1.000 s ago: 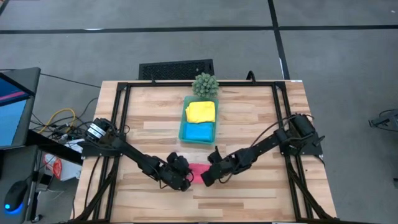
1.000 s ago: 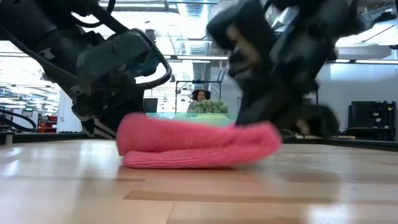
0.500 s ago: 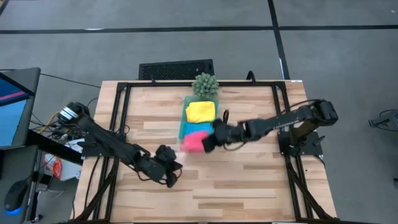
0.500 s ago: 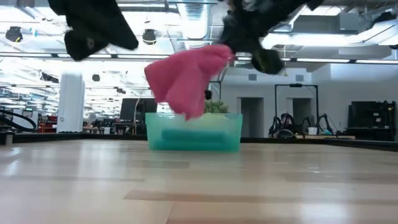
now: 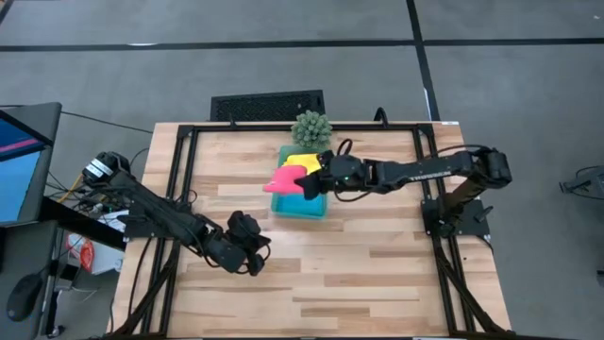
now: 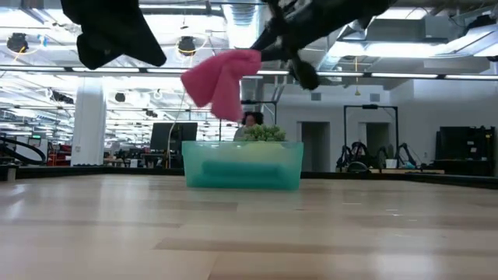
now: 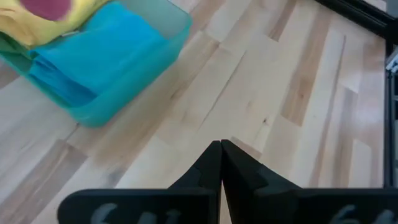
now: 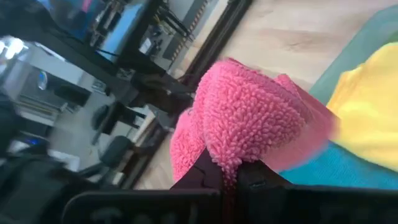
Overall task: Fold microfiber towels
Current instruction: Put the pink micro fiber cloth into the bin on top of the blue micro fiber cloth
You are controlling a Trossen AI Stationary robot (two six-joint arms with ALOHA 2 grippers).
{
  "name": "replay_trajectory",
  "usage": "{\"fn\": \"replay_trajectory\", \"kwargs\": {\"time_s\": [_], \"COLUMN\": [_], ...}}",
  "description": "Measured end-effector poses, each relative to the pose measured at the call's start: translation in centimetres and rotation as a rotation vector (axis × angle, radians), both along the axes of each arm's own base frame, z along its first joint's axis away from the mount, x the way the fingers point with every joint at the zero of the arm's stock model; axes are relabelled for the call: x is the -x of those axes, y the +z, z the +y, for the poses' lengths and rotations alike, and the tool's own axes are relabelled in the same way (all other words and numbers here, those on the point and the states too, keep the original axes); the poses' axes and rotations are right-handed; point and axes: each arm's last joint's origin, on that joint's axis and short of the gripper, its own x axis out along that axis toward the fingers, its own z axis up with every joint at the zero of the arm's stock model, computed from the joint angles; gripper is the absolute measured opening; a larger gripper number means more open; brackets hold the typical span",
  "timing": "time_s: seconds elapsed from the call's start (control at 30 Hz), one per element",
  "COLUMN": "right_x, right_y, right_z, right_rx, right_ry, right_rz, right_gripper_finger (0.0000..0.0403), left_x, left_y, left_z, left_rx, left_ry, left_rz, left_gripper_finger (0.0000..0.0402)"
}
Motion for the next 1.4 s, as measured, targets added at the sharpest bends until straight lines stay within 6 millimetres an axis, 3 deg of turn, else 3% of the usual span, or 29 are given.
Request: {"fn": "replay_trajectory", "kwargs": {"time_s": [0.3,0.5,0.8,1.0,1.4], "right_x": [-2.9,-3.6,-2.1,-1.4,0.4], "right_y": [-4.4,-3.2,-7.7,-7.6,-8.1], "right_z": [-0.2,-0.2,0.3,0.0,-0.8], "right_rx": [-0.036,0.017,-0.045,-0.052,0.026], "right_ry": [0.052,0.081,0.049,0.03,0.033], "right_rz": [0.01,-0.145,0.265,0.339,0.539], "right_gripper_finger": [0.0016,0.0019,0.0023,0.0022,0.0094], "left_x": [0.3,0.3,0.5,0.4,0.3], "left_y": [-0.3,-0.3,-0.4,-0.4,-0.4], "left_z": [0.2,0.3,0.4,0.5,0.5], "left_rx": [-0.04,-0.044,-0.061,-0.065,-0.066], "left_ry": [0.014,0.014,0.019,0.024,0.031], "left_rz": [0.034,0.041,0.054,0.057,0.048], "left_gripper_finger": [0.0,0.0,0.0,0.0,0.0]}}
